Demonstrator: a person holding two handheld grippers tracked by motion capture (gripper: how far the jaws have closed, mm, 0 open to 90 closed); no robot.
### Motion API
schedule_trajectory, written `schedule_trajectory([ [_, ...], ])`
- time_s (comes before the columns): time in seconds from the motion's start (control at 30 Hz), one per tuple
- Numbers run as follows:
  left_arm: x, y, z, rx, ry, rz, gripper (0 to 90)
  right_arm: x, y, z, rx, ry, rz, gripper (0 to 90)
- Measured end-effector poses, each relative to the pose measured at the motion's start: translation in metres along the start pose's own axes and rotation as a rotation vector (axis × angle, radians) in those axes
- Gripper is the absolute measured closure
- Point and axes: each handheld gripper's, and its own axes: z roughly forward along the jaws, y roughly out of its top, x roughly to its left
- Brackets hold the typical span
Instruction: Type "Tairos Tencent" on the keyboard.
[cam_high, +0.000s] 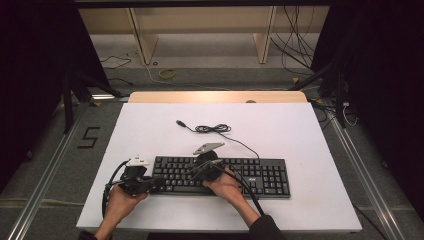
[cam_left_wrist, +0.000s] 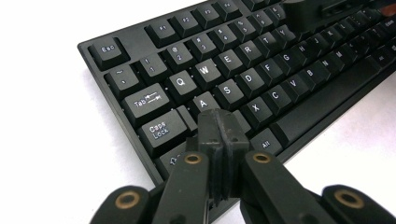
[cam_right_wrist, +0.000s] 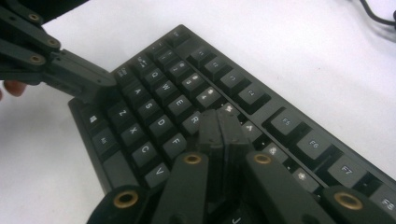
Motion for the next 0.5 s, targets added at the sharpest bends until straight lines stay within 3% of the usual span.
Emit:
schedule_trajectory([
  [0.5, 0.0006, 0.0000, 0.0007, 0.015, -0.003, -0.005, 89.3, 0.0008, 0.0012, 0.0109, 0.017, -0.002, 0.008, 90.0],
])
